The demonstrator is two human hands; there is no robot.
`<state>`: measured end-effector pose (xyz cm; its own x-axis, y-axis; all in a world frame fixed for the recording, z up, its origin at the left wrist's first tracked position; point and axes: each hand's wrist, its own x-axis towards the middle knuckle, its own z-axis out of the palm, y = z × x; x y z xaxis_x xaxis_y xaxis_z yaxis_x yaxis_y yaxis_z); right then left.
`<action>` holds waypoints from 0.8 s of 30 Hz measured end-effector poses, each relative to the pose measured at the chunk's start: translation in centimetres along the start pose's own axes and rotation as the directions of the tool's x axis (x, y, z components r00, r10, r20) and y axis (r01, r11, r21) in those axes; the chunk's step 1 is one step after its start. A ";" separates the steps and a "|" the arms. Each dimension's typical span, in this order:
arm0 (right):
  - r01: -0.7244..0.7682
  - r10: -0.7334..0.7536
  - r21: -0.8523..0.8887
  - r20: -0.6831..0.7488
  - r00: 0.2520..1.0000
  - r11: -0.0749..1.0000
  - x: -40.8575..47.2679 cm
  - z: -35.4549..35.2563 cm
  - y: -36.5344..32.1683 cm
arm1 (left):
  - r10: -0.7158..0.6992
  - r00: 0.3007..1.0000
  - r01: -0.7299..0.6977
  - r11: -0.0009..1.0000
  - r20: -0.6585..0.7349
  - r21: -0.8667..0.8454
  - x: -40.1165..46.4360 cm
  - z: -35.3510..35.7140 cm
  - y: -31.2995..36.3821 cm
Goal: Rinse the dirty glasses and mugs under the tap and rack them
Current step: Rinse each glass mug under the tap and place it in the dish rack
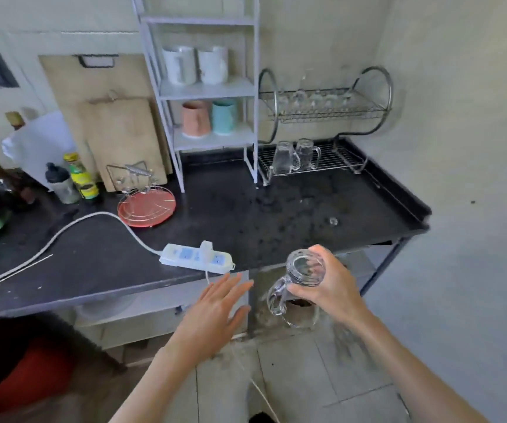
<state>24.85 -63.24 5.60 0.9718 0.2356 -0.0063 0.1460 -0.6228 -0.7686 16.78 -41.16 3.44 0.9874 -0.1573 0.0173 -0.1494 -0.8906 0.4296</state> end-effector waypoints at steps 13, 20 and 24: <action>-0.194 0.190 -0.043 -0.081 0.978 0.980 19.8 -11.0 8.9 | 0.062 0.986 -0.059 0.998 0.155 -0.021 26.8 3.0 1.4; -0.158 0.158 -0.035 0.011 0.987 0.987 31.7 -15.9 13.6 | -0.060 0.980 0.063 0.998 0.191 -0.012 36.6 4.9 0.4; -0.081 0.084 -0.038 0.082 0.993 0.996 39.9 -18.2 15.9 | -0.197 0.968 0.195 0.980 0.158 0.028 41.9 6.3 0.7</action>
<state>69.29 -77.34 4.81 0.9621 0.2433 -0.1231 0.0740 -0.6674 -0.7411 57.73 -51.02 -1.22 0.9767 -0.0440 -0.2101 0.0447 -0.9157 0.3994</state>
